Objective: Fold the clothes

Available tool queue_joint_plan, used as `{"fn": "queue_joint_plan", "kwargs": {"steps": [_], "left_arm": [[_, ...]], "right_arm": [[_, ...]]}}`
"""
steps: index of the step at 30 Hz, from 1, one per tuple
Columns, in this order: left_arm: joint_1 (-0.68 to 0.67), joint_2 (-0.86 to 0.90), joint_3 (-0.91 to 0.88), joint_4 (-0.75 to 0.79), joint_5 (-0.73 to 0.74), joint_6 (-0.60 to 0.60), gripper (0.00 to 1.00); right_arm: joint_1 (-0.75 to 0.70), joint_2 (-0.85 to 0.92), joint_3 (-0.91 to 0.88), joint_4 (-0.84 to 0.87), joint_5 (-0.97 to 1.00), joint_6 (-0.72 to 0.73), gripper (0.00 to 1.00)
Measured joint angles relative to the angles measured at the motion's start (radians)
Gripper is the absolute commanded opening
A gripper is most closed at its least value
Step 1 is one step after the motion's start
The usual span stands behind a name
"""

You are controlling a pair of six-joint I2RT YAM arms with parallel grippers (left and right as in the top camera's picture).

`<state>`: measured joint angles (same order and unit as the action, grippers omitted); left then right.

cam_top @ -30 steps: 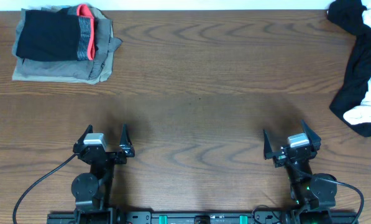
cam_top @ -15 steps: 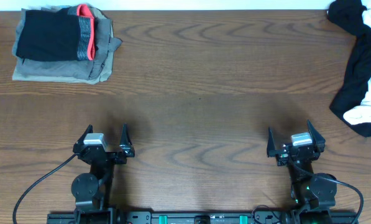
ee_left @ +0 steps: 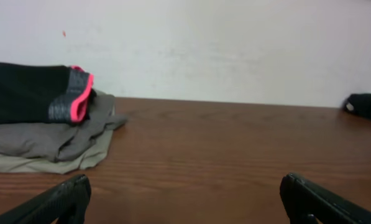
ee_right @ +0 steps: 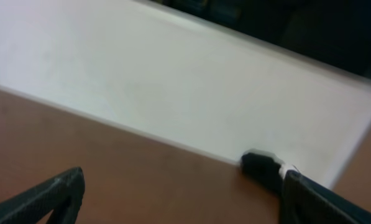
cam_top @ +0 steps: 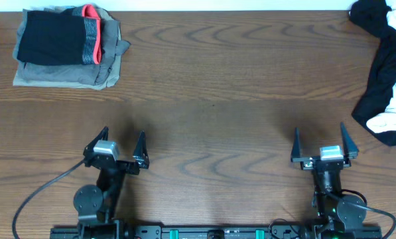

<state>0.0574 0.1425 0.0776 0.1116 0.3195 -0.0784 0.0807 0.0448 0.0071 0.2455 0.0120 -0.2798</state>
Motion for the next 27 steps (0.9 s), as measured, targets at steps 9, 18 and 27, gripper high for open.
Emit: {"fn": "queue_joint_plan", "kwargs": {"steps": [9, 18, 27], "left_arm": [[0.000, 0.499, 0.388, -0.002, 0.029, 0.060, 0.98], [-0.002, 0.863, 0.753, -0.219, 0.082, 0.079, 0.98], [-0.002, 1.065, 0.926, -0.507, 0.055, 0.078, 0.98]], "right_arm": [[0.000, 0.326, 0.098, 0.178, 0.013, -0.021, 0.99], [0.000, 0.844, 0.593, 0.023, 0.004, -0.032, 0.99], [0.000, 1.263, 1.023, -0.282, -0.063, -0.043, 0.99]]}}
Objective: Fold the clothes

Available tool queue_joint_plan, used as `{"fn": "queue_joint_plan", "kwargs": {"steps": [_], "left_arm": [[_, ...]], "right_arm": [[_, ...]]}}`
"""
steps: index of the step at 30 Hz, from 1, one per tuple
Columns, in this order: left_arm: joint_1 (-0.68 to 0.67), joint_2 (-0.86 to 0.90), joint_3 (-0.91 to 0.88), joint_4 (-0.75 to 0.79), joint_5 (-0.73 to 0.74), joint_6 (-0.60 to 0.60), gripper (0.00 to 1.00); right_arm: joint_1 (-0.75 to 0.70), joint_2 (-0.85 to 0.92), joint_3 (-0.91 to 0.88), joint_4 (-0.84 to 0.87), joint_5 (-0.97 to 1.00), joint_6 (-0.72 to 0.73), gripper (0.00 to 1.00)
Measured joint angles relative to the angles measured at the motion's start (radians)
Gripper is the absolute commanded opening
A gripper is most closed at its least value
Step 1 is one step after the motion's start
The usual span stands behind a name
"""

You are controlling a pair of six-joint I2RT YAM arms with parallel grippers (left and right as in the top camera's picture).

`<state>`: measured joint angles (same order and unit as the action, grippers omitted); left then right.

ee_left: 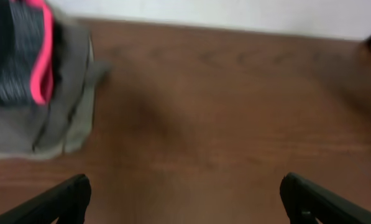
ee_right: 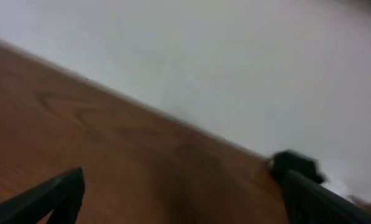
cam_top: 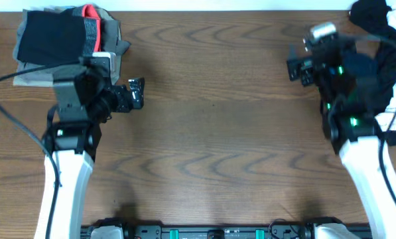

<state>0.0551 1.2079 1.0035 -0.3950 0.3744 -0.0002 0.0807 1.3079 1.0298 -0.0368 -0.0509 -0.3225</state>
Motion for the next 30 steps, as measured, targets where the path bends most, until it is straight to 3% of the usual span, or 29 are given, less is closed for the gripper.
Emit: {"fn": "queue_joint_plan", "kwargs": {"steps": [10, 21, 30], "left_arm": [[0.000, 0.167, 0.039, -0.168, -0.001, -0.003, 0.98], [0.000, 0.246, 0.039, -0.216, 0.107, -0.003, 0.98], [-0.005, 0.247, 0.192, -0.360, 0.029, -0.103, 0.99]], "right_arm": [[0.000, 0.257, 0.118, -0.147, -0.237, 0.014, 0.99], [-0.008, 0.281, 0.132, -0.262, -0.378, 0.169, 0.99], [-0.167, 0.287, 0.471, -0.687, -0.335, 0.180, 0.99]]}}
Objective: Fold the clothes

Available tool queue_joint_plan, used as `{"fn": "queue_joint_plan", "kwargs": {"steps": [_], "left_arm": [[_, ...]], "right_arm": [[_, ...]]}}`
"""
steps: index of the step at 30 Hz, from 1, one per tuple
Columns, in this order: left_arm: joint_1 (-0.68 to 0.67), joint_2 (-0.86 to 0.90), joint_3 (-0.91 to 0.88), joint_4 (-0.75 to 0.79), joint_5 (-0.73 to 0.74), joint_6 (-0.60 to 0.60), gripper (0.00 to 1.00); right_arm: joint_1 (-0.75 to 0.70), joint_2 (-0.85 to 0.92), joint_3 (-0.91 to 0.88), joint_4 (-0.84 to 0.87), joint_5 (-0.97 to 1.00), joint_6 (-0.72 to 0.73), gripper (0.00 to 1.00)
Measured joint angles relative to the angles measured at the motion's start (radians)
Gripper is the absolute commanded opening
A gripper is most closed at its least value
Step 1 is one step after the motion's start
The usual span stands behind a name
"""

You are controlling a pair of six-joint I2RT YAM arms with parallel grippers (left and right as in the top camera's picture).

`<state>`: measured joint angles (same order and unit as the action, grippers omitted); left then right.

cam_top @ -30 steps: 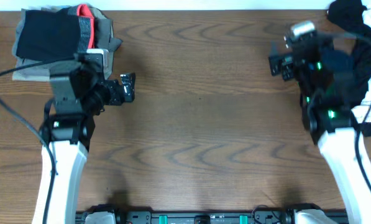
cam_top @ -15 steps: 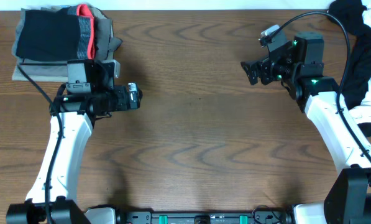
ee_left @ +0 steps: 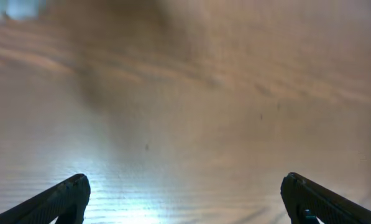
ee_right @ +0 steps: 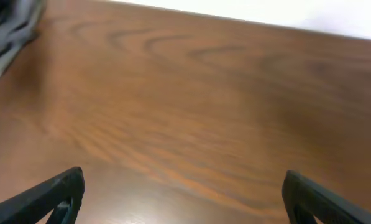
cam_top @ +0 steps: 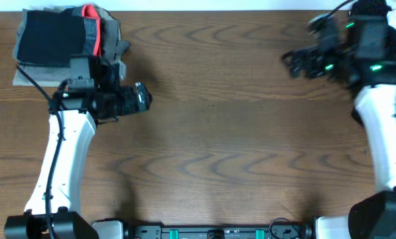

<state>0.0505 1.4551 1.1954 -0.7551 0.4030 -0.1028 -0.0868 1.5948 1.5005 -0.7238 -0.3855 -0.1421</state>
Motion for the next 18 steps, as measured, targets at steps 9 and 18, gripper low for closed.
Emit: {"fn": "queue_joint_plan", "kwargs": {"steps": [9, 18], "left_arm": [[-0.021, 0.000, 0.134, -0.002, -0.126, -0.089, 0.99], [-0.093, 0.009, 0.135, -0.005, -0.193, -0.108, 0.99]], "right_arm": [[-0.265, 0.081, 0.186, -0.117, 0.076, 0.000, 0.99], [-0.565, 0.281, 0.187, -0.118, 0.015, 0.013, 0.87]]}}
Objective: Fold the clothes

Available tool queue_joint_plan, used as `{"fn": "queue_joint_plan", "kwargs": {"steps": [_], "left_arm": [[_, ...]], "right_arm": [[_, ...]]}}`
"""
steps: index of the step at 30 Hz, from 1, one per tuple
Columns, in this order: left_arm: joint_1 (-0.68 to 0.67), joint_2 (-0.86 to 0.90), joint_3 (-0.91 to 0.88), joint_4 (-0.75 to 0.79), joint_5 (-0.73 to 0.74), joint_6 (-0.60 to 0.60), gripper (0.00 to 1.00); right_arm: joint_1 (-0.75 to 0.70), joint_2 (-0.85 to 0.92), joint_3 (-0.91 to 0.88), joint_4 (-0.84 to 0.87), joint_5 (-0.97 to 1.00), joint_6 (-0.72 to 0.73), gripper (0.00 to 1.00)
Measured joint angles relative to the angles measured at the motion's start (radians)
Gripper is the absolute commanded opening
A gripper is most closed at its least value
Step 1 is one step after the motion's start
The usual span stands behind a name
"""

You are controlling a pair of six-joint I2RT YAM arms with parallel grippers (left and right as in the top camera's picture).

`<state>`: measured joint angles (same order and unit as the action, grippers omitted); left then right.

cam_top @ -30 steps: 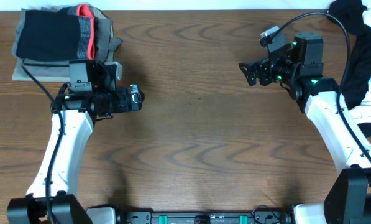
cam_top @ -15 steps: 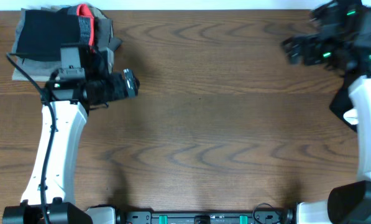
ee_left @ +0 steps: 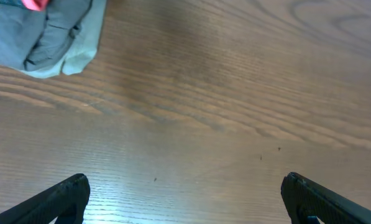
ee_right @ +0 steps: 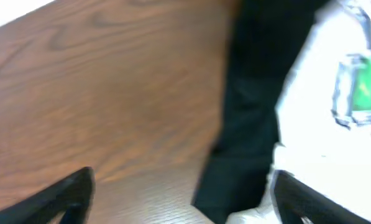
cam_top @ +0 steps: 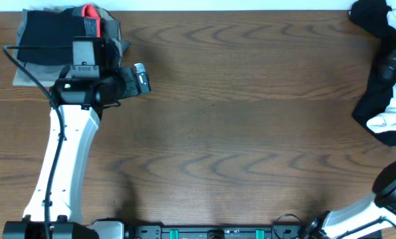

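A folded stack, black with a pink band on grey pieces, lies at the far left corner. Its grey edge shows at the top left of the left wrist view. My left gripper hangs open just right of the stack, over bare wood, with nothing between its fingertips. A loose pile of black and white clothes lies at the far right edge. My right gripper is open above that pile, over a black garment and a white one with a green label.
The brown wooden table runs between the stack and the pile. A pale wall strip borders its far edge. The arm bases sit along the front edge, and my left arm reaches up the left side.
My right gripper, which was facing the table's middle near the far right, is now over the black and white pile. My left gripper has shifted slightly toward the far edge, beside the stack.
Both grippers first sat open at the front edge, near their bases. Then both arms were stretched to the far side, the left beside the folded stack and the right near the loose pile. Now the right gripper is above the pile, and both are open and empty.
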<state>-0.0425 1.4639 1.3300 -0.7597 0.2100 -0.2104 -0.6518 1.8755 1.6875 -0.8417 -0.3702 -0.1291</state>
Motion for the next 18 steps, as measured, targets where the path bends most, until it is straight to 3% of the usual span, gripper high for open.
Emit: {"fn": "queue_joint_plan", "kwargs": {"steps": [11, 18], "left_arm": [[-0.032, 0.069, 0.000, 0.000, -0.008, 0.000, 0.99], [-0.032, 0.082, 0.000, 0.000, -0.008, 0.000, 0.99]], "right_arm": [[-0.220, 0.185, 0.000, 0.015, 0.002, 0.093, 0.74], [-0.264, 0.304, 0.000, 0.087, 0.003, 0.104, 0.75]]}}
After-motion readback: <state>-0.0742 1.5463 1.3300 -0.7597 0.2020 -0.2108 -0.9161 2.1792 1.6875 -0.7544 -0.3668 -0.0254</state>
